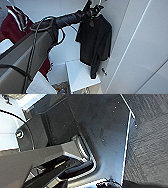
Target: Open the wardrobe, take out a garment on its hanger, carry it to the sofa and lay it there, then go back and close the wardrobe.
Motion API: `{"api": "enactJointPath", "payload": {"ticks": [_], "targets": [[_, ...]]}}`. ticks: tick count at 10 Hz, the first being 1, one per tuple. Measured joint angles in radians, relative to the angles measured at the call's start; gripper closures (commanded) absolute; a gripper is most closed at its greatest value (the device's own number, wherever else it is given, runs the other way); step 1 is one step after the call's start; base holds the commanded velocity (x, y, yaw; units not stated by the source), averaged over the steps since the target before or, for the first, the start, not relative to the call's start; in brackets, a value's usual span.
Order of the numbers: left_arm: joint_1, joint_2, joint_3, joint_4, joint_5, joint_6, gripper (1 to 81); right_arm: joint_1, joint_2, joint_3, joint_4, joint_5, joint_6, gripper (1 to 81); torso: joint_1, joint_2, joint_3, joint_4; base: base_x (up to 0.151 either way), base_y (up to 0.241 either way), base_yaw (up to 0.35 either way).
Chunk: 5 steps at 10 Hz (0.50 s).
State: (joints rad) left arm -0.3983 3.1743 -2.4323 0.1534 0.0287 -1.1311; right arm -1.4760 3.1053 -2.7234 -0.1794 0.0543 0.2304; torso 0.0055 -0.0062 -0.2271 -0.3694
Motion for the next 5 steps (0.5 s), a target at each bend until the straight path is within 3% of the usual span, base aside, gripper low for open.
{"api": "enactJointPath", "payload": {"ticks": [5], "targets": [[0.005,-0.003,0.046,0.000,-0.058,0.000,1.0,0.000,0.000,0.000,0.000,0.002,0.000,1.0,0.000,0.000,-0.001,0.000,0.000,0.000,0.000]]}}
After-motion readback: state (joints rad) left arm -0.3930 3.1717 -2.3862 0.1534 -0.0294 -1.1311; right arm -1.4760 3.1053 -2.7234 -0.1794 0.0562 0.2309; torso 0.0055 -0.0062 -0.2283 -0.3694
